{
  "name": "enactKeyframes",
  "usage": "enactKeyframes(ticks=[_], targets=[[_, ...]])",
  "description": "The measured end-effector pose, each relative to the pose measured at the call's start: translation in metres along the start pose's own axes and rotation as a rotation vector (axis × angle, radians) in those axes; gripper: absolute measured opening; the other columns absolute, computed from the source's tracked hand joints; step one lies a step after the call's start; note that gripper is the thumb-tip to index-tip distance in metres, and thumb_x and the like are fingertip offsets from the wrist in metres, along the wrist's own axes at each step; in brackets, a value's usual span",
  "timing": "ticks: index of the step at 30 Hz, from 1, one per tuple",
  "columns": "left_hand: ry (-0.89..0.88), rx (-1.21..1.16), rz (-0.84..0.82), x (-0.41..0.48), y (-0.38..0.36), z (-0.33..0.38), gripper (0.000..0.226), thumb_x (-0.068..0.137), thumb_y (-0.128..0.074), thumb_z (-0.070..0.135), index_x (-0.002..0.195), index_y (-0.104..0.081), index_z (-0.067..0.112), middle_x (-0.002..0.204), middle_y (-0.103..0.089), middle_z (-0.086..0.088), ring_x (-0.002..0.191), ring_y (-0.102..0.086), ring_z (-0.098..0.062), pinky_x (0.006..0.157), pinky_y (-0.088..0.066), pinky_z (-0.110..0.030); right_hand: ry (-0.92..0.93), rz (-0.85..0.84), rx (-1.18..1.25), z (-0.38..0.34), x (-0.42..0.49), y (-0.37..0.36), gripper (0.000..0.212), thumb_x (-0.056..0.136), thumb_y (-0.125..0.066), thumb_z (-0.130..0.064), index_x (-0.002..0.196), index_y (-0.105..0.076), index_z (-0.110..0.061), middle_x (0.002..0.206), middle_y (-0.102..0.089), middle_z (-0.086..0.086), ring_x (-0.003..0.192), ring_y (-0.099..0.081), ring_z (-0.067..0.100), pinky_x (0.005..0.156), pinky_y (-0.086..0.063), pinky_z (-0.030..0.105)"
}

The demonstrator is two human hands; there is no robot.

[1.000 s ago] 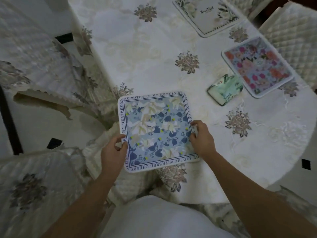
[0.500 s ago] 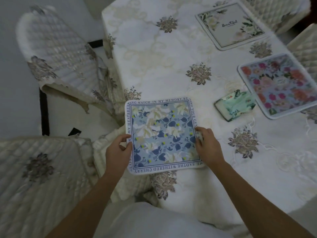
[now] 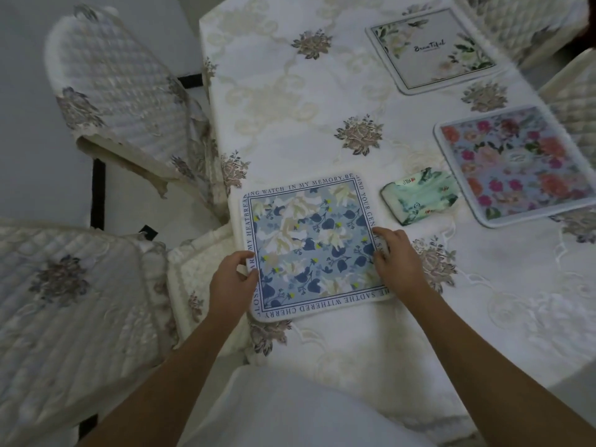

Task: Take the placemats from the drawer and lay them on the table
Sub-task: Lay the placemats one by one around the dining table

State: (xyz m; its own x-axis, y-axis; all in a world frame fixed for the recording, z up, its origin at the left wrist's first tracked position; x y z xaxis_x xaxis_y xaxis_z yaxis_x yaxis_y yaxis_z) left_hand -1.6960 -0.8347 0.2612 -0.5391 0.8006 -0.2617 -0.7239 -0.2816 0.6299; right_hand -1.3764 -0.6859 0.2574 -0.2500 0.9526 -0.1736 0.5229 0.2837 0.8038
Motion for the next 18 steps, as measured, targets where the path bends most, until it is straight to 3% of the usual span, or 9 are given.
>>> enactKeyframes(ticks=[2, 6, 12, 18], targets=[[-0.016, -0.003, 0.030, 0.000, 0.000, 0.004, 0.033, 0.090, -0.069, 0.012, 0.119, -0.064, 0.026, 0.108, -0.063, 0.004, 0.071, -0.063, -0.012, 0.073, -0.056, -0.035, -0.007, -0.025, -0.032, 0.005, -0.007, 0.000, 0.051, 0.091, -0.061, -0.015, 0.140, -0.047, -0.022, 0.123, -0.048, 0.006, 0.082, -0.055, 0.019, 0.067, -0.043, 0.030], [0.045, 0.019, -0.015, -0.007, -0.008, -0.007, 0.034, 0.088, -0.071, 0.013, 0.118, -0.064, 0.025, 0.101, -0.064, 0.003, 0.080, -0.066, -0.019, 0.073, -0.055, -0.032, -0.005, -0.061, -0.048, 0.012, -0.018, -0.002, 0.056, 0.090, -0.064, -0.020, 0.142, -0.044, -0.021, 0.122, -0.044, 0.008, 0.088, -0.057, 0.022, 0.071, -0.046, 0.030], [0.042, 0.097, -0.032, -0.017, -0.015, -0.012, 0.034, 0.088, -0.070, 0.015, 0.120, -0.060, 0.025, 0.103, -0.064, 0.000, 0.079, -0.067, -0.016, 0.074, -0.056, -0.033, -0.009, -0.030, -0.026, 0.016, -0.025, 0.002, 0.055, 0.091, -0.065, -0.022, 0.142, -0.046, -0.020, 0.122, -0.044, 0.005, 0.089, -0.054, 0.016, 0.074, -0.051, 0.033], [-0.001, 0.178, 0.006, -0.022, -0.016, -0.007, 0.036, 0.090, -0.068, 0.019, 0.125, -0.058, 0.023, 0.102, -0.054, 0.002, 0.073, -0.061, -0.009, 0.068, -0.051, -0.032, 0.053, -0.047, -0.054, 0.017, -0.021, 0.002, 0.055, 0.090, -0.066, -0.020, 0.141, -0.048, -0.013, 0.126, -0.047, 0.005, 0.109, -0.052, 0.020, 0.086, -0.046, 0.029]])
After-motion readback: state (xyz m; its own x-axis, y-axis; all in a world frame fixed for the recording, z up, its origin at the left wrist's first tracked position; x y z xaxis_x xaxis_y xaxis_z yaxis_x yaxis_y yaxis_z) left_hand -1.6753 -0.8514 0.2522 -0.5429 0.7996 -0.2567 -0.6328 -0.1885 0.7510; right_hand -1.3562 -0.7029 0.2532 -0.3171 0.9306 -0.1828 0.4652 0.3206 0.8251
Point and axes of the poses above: each hand's wrist, its own x-axis towards the middle knuckle, its own y-axis out of the back of the hand, z = x × y, the point moved 6 cm from there along x, towards the middle knuckle
